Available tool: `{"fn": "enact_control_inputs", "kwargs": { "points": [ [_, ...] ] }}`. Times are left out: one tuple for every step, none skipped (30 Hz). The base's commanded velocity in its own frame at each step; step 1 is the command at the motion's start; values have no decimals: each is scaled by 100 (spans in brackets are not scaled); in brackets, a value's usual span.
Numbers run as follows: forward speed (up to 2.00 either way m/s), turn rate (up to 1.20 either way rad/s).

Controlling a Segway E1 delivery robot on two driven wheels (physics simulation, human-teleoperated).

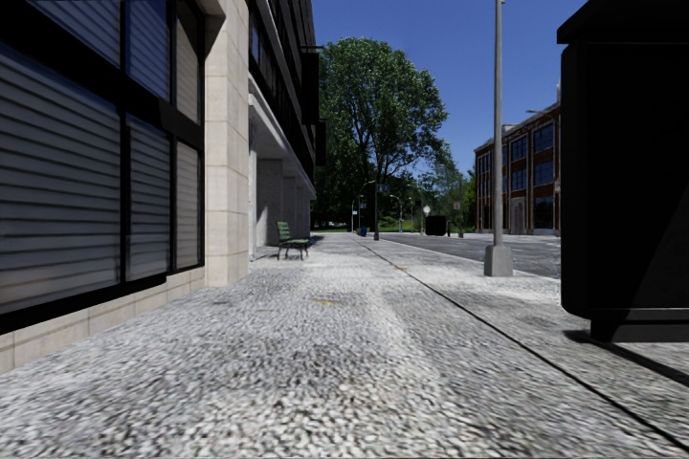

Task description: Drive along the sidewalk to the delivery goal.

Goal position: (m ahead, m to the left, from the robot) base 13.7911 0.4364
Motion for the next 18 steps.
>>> {"fn": "enact_control_inputs", "kwargs": {
  "points": [
    [200, 0],
    [200, 0],
    [200, 0],
    [200, 0],
    [200, 0],
    [200, 0],
    [200, 0],
    [200, 0],
    [200, 0],
    [200, 0],
    [200, 0],
    [200, 0],
    [200, 0],
    [200, 0],
    [200, 0],
    [200, 0],
    [200, 0],
    [200, 0]
  ]
}}
